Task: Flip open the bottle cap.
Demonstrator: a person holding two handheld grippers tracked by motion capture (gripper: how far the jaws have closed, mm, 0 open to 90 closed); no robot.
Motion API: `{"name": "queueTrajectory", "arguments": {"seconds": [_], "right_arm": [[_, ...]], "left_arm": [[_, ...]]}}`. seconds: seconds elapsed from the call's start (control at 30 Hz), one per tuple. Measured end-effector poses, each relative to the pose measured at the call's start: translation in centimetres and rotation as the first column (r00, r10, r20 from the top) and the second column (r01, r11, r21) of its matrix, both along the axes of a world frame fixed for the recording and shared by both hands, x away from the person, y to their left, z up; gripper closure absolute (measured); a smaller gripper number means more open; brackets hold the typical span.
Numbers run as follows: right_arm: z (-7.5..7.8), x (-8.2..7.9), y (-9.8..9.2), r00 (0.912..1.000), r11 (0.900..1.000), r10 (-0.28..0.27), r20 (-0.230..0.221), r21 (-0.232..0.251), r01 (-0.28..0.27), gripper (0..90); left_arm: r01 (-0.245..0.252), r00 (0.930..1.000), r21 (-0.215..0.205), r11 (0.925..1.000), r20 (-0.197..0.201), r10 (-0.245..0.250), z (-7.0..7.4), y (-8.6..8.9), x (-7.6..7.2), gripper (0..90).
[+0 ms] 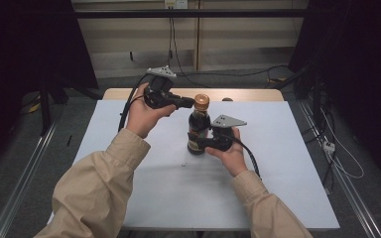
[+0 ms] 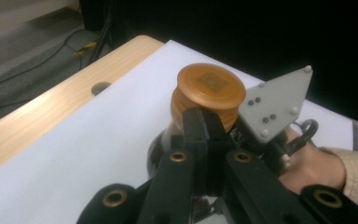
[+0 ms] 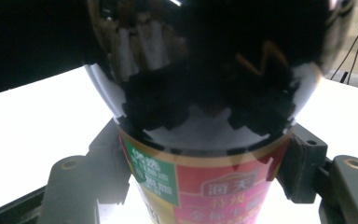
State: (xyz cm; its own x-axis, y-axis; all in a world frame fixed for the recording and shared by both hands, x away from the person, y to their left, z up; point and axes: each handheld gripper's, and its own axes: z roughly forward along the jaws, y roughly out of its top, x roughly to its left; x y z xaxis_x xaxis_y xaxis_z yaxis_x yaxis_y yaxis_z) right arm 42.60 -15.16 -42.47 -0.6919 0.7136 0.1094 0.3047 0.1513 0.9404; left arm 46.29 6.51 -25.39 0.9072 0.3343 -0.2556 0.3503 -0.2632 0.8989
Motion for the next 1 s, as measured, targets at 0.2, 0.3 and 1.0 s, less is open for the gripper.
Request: {"name": "queueTrajectory", "arguments": {"seconds": [0.2,0.3,1.0], "right_arm": [[0.5,-0.1,2.6,0.9983,0.995,0.029,0.051,-0.101,-0.023,30.9],[0.4,0.1,1.7,0.9992,0.997,0.029,0.026,-0.076,-0.027,30.9],[0.0,0.2,0.4,0.9998,1.000,0.021,-0.005,-0.010,-0.021,30.4]], "left_arm": [[0.008,0.9910,0.155,0.9879,0.131,-0.028,4.2,-3.5,-1.7,90.0],[-0.032,0.9935,0.169,0.9851,0.114,0.013,3.8,-1.1,-1.4,90.0],[-0.053,0.9985,0.201,0.9781,0.019,0.051,-1.4,1.7,0.0,90.0]]}}
